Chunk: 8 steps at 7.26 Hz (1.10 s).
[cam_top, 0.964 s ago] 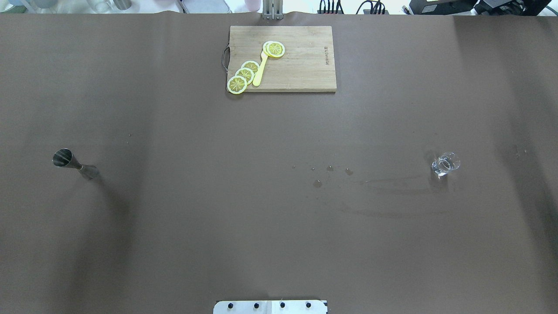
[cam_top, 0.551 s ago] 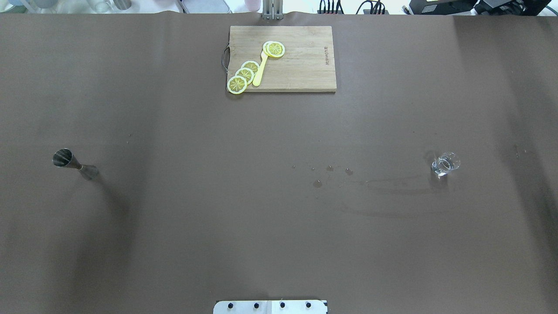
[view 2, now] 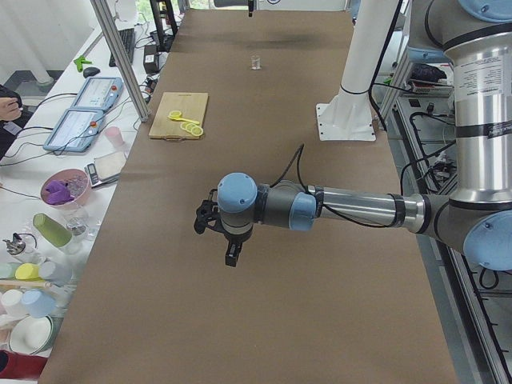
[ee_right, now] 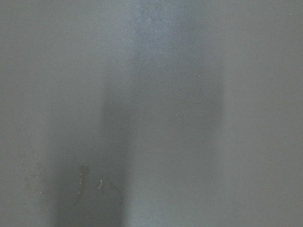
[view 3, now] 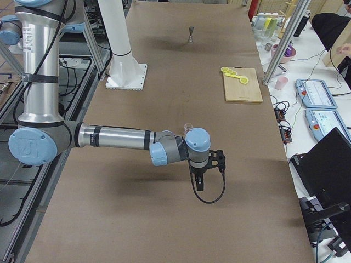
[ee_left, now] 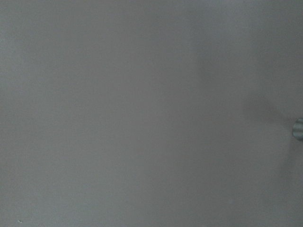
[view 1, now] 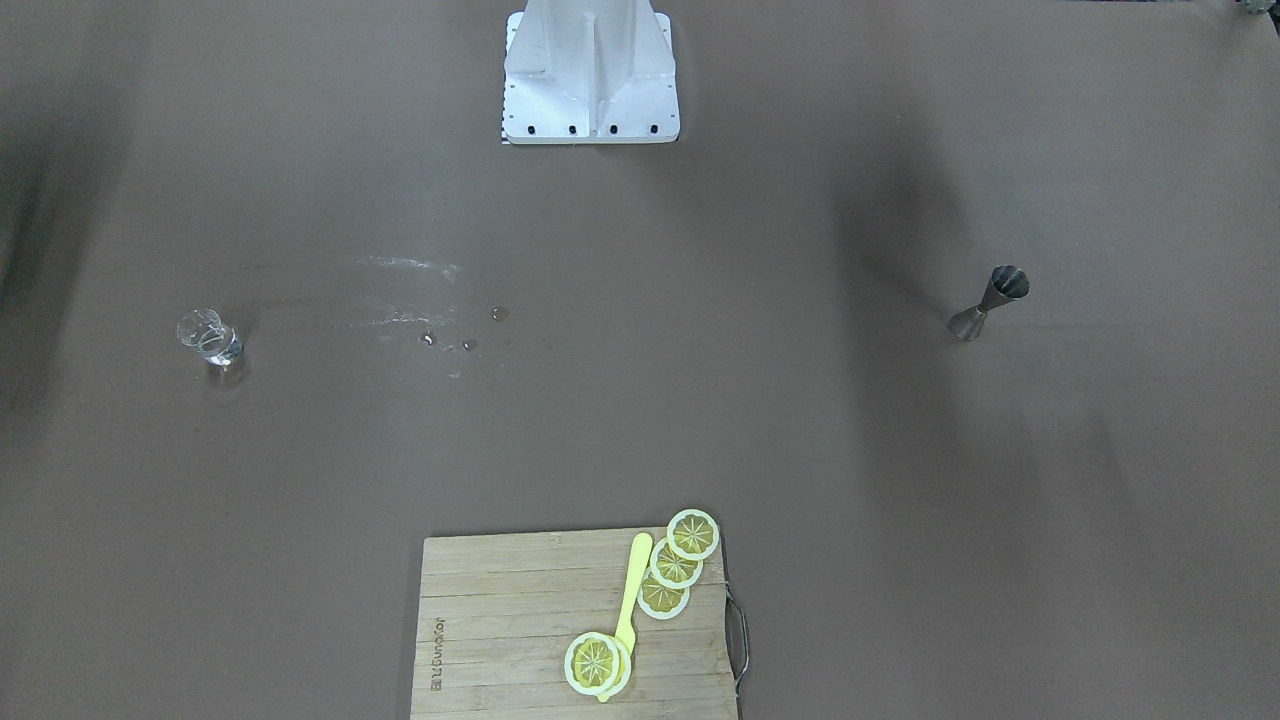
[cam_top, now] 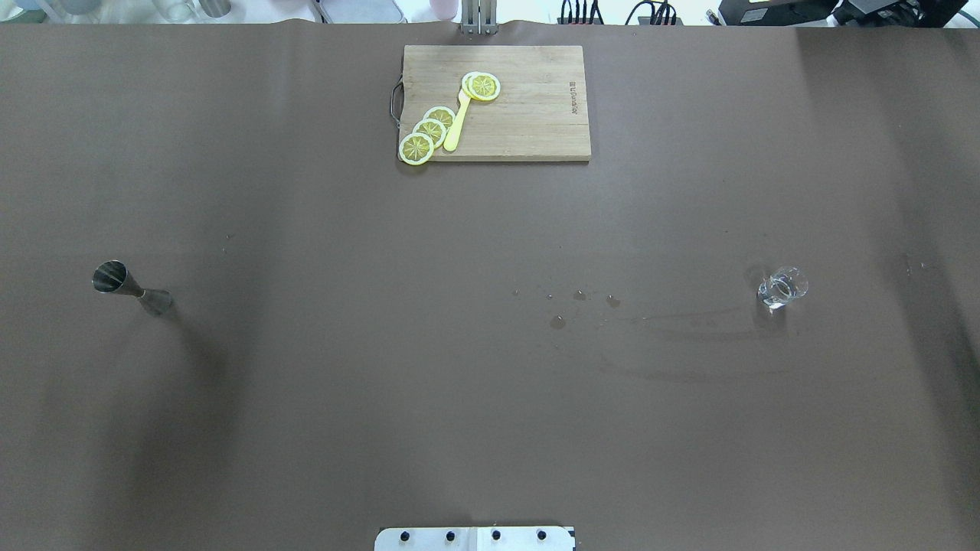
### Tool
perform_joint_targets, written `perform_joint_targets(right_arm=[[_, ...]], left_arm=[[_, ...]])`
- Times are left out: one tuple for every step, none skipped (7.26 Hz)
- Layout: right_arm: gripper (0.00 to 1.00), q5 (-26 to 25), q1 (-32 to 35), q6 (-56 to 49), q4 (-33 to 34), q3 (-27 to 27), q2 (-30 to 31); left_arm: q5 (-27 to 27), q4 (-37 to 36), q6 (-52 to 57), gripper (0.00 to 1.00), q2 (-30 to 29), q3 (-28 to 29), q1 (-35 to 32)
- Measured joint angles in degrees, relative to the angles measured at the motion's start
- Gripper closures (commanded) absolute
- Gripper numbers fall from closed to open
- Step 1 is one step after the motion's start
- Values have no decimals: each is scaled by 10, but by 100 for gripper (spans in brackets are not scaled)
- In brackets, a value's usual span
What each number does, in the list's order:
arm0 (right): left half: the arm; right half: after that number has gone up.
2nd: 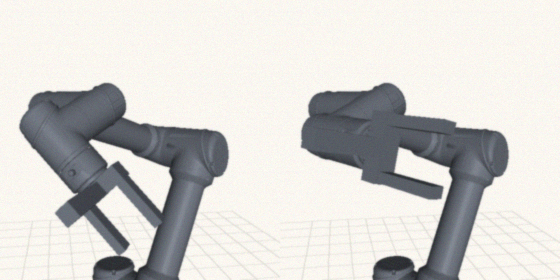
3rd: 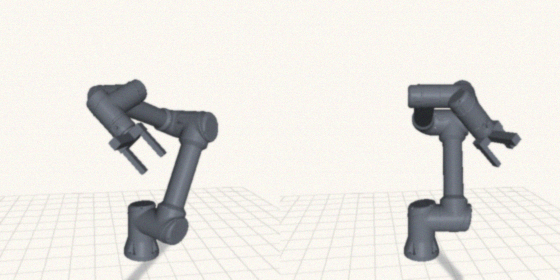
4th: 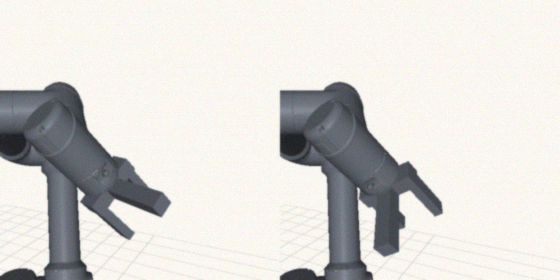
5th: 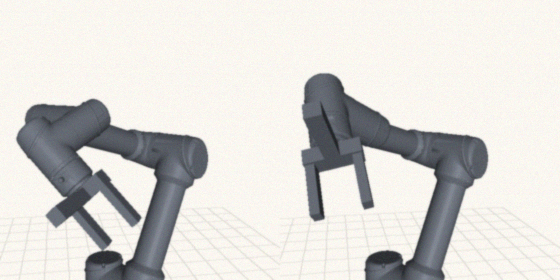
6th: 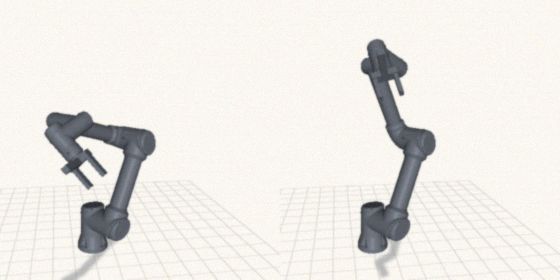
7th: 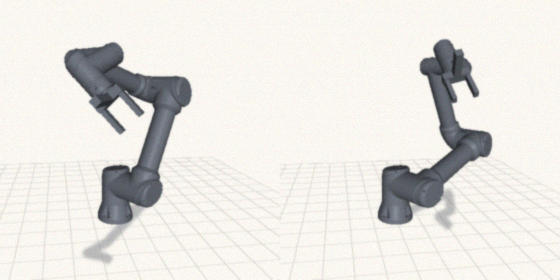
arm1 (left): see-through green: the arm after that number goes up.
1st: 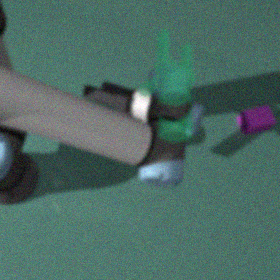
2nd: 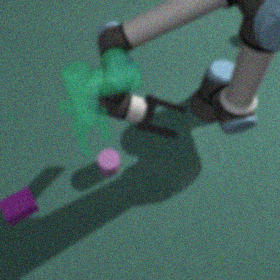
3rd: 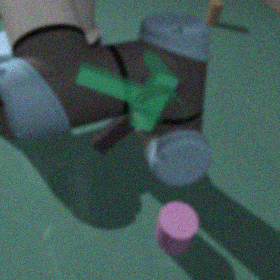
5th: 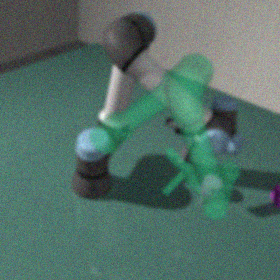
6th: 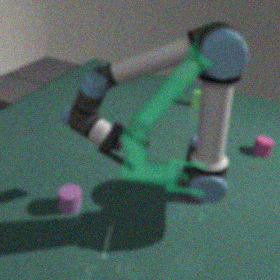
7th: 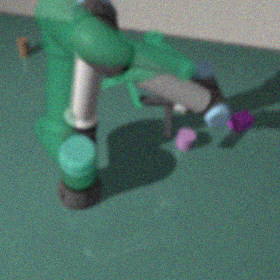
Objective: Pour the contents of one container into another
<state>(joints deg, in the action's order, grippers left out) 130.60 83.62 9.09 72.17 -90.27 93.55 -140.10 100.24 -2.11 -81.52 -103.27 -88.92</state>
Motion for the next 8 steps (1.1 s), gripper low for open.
perform_joint_targets(right_arm=[[0,0,0,1,0,3,-5],[0,1,0,0,0,7,-8],[0,1,-1,-2,0,11,-11],[0,1,-1,-9,0,15,-11],[0,1,-2,-30,1,18,-12],[0,3,-3,-61,1,20,-12],[0,13,-4,-99,0,19,-12],[0,31,-5,-148,0,18,-11]], left_arm=[[5,52,-51,3,0,0,1],[16,95,-93,3,0,-1,3],[31,122,-122,3,-2,-3,8],[47,145,-146,3,-2,-7,16],[61,170,-173,3,-2,-15,28],[87,195,-205,3,-1,-32,47],[121,224,-242,3,3,-49,73],[157,262,-284,3,8,-62,101]])
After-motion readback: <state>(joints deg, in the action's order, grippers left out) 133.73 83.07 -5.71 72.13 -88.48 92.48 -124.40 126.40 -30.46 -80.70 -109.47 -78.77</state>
